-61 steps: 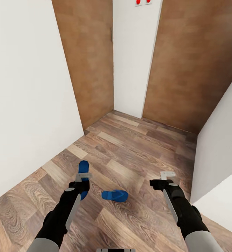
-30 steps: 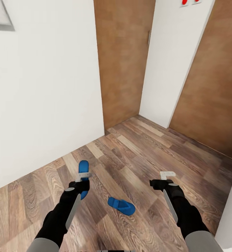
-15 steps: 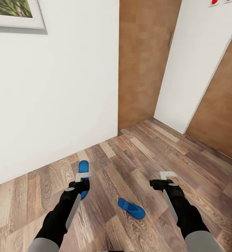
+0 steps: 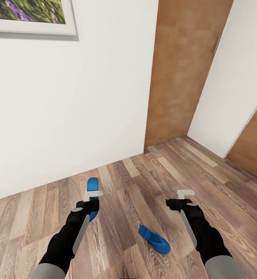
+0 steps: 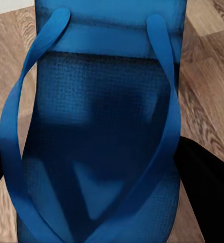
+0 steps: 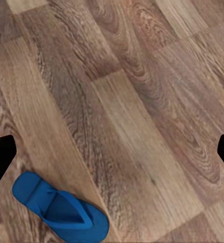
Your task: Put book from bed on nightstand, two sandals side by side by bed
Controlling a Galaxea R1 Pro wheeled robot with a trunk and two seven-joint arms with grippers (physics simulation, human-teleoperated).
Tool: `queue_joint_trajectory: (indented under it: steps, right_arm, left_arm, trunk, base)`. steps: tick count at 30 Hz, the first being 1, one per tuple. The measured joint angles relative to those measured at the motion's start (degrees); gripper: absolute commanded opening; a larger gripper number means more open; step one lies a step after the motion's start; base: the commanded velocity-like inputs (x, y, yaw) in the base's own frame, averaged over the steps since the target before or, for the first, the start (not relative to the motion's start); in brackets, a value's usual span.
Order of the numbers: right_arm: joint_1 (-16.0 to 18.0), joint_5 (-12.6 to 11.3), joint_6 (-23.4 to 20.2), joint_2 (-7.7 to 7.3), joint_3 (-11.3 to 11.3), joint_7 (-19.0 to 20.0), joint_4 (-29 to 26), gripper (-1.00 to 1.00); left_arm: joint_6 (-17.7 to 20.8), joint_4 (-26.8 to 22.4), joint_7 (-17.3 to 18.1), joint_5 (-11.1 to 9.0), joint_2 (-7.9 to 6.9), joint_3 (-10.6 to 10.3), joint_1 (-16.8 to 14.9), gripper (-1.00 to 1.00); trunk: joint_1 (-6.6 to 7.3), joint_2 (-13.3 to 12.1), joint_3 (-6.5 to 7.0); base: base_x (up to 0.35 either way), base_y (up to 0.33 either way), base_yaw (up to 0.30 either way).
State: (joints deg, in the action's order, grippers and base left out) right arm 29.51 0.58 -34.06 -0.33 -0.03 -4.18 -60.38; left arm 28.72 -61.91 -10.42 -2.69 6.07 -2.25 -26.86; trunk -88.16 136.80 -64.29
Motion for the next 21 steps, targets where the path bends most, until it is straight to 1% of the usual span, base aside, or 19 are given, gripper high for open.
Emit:
queue_joint_trajectory:
  steps: [8,18,21]
  right_arm:
    - [0.01,0.0,0.01,0.0,0.0,0.0,0.0,1.0]
    - [0.01,0.0,0.01,-0.02,0.0,0.07,0.0,1.0]
    - [0.01,0.0,0.0,-0.01,0.0,0.05,-0.01,1.0]
  left_arm:
    - [0.01,0.0,0.0,0.0,0.01,0.01,0.0,-1.0]
    - [0.01,0.0,0.0,0.01,0.0,0.0,0.0,-1.0]
    - [-0.01,0.01,0.0,0.01,0.0,0.0,0.0,-1.0]
  trunk:
    - [-0.01,0.0,0.29]
    - [-0.01,0.0,0.94]
    - [0.0,0.0,1.15]
  base:
    - [0.014,-0.017,0.275]
    - [0.001,-0.002,0.217]
    - [0.074,-0.104,0.213]
